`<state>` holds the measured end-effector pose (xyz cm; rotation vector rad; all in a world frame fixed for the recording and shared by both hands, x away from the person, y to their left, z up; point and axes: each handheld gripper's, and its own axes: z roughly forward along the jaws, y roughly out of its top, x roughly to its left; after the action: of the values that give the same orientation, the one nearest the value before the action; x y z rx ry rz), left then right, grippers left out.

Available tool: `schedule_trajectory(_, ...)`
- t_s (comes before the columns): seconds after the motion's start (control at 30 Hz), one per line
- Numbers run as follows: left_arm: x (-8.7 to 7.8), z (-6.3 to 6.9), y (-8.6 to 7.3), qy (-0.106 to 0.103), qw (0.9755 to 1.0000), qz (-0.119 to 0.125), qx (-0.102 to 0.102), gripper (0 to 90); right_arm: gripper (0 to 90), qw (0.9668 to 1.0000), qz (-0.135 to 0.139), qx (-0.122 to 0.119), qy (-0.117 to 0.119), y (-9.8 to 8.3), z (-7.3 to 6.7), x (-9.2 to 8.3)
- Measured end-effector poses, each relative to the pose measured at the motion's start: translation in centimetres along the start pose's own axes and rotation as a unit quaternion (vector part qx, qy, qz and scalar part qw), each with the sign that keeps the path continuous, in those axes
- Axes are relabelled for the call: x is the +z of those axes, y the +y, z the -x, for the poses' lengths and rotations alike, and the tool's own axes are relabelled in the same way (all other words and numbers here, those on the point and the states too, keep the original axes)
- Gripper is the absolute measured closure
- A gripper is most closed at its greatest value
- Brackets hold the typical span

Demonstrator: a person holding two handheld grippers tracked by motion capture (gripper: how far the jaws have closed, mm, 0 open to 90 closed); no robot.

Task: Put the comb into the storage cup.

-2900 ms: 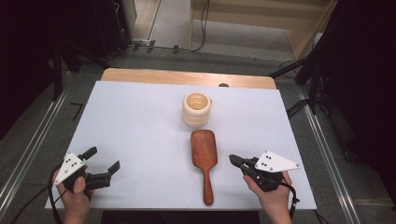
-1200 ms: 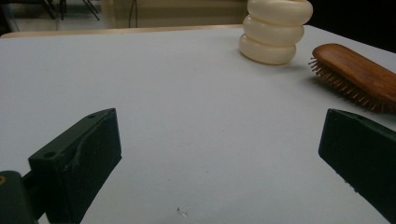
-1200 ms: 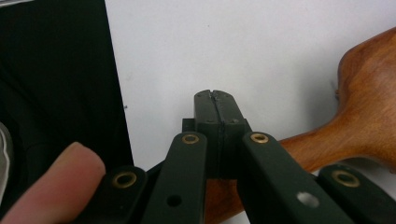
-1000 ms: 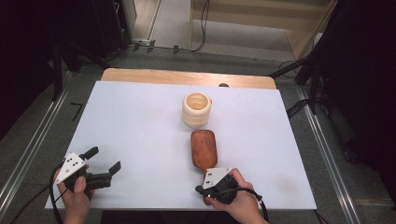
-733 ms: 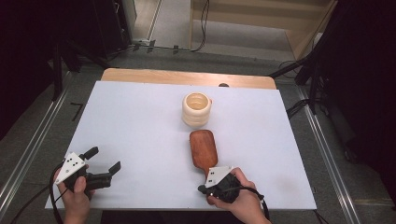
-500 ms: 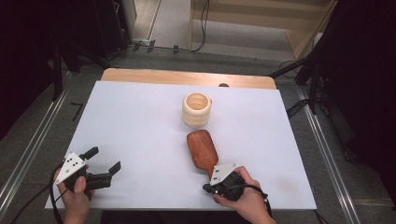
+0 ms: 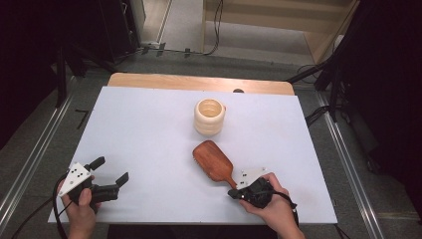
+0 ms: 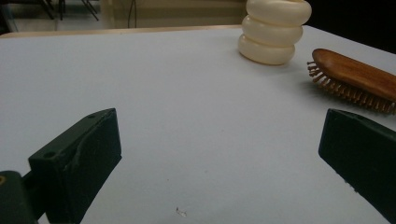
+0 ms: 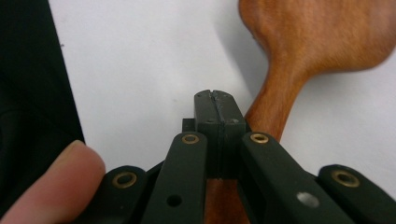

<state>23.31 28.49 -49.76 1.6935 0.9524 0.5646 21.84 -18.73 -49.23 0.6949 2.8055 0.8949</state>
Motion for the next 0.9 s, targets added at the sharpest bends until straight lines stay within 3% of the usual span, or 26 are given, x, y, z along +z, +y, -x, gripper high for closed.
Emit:
schedule_trajectory(0.33,-0.1,0.0,0.0,0.0,1.0,0.001,0.0,0.0,88.4,0.9997,-0.007,0.013,-0.017,-0.6,1.1,-0.4)
schedule_trajectory(0.67,-0.1,0.2,-0.1,-0.001,1.0,0.001,0.007,0.0,88.4,0.999,-0.016,0.031,-0.029,-0.7,3.4,-0.3)
schedule_trajectory(0.9,-0.1,0.3,-0.1,0.0,1.0,0.0,0.009,0.0,88.4,0.9989,-0.018,0.029,-0.033,-0.5,4.9,-0.2)
